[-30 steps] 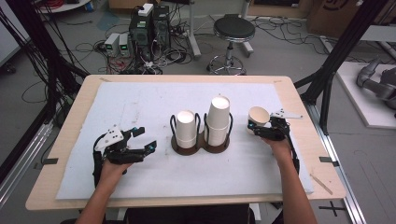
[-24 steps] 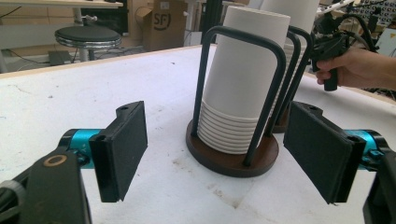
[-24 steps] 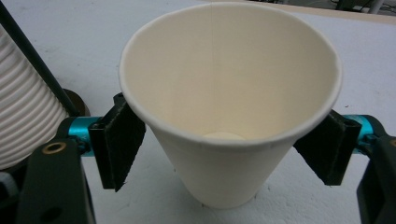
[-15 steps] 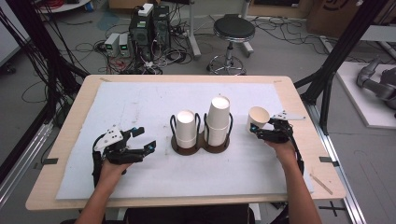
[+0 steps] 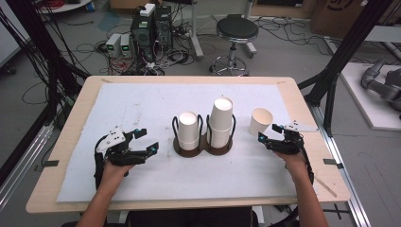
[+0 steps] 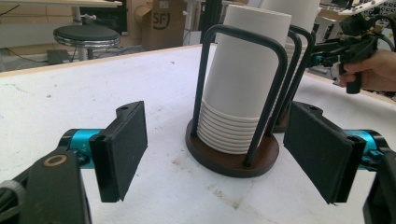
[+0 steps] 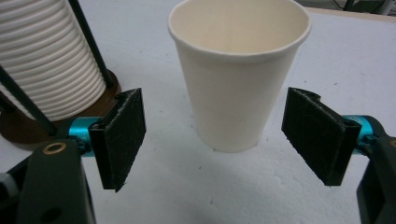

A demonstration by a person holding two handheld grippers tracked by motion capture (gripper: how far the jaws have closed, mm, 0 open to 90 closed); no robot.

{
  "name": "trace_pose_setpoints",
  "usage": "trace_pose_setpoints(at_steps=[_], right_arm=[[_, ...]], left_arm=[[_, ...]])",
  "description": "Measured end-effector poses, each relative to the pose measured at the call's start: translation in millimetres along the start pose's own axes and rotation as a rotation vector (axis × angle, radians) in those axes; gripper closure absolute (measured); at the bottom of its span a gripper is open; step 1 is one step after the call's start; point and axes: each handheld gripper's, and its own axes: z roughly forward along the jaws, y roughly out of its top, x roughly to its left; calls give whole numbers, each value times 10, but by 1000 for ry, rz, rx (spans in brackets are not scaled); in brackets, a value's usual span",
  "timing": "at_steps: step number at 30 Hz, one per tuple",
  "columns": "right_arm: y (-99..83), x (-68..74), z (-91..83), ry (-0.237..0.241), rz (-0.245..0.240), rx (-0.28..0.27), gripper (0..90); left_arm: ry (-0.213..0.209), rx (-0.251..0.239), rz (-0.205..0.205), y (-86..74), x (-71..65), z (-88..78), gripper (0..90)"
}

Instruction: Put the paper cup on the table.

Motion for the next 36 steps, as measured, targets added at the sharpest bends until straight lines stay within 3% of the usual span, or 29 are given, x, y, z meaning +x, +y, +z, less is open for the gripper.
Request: trace_pose_setpoints(at_steps=[16,27,36], right_arm=[[-98,214,-207,31,-58,-31,222],[-35,376,-287,92,-91,-64,222],[44,465,-429,149,-103,-115,221]], left_arm=[[2,-4,-16,-6,29,14,217],[1,-10,-22,-2,36,11,217],[-11,-13,-4,32,5,-2,217]])
